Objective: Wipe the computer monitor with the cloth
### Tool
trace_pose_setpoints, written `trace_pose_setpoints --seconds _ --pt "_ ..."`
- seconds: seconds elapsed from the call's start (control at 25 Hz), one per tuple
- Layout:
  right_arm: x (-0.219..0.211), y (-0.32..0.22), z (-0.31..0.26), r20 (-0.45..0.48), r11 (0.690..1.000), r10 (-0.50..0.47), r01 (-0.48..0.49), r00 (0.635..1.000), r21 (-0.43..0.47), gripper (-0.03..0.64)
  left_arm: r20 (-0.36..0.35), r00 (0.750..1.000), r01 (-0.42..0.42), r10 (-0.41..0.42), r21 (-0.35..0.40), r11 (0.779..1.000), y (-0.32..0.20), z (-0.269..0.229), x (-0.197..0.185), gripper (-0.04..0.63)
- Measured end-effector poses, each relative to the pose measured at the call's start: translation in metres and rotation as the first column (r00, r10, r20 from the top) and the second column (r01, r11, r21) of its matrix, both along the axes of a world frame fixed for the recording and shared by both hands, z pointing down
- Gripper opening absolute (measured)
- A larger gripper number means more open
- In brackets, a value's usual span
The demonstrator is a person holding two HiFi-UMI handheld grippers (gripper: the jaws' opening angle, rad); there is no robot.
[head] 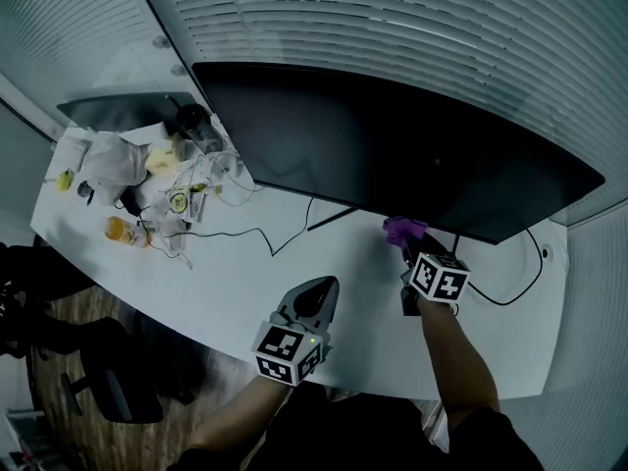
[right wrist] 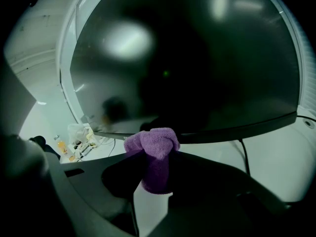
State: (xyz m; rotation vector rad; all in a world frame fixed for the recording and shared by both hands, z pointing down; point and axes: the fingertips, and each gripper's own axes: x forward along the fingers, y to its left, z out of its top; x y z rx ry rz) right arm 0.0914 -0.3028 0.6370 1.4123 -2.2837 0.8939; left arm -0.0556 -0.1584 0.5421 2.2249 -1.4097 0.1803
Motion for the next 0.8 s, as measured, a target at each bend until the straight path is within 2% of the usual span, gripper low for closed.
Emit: trace_pose_setpoints --seconds 0.8 --pt "-0.171 -0.009 0.002 0.048 0.995 -0.101 0.101 0.994 0.012 0.143 0.019 0.994 0.107 -0.107 -0.019 0.994 0.028 0.011 -0.133 0.005"
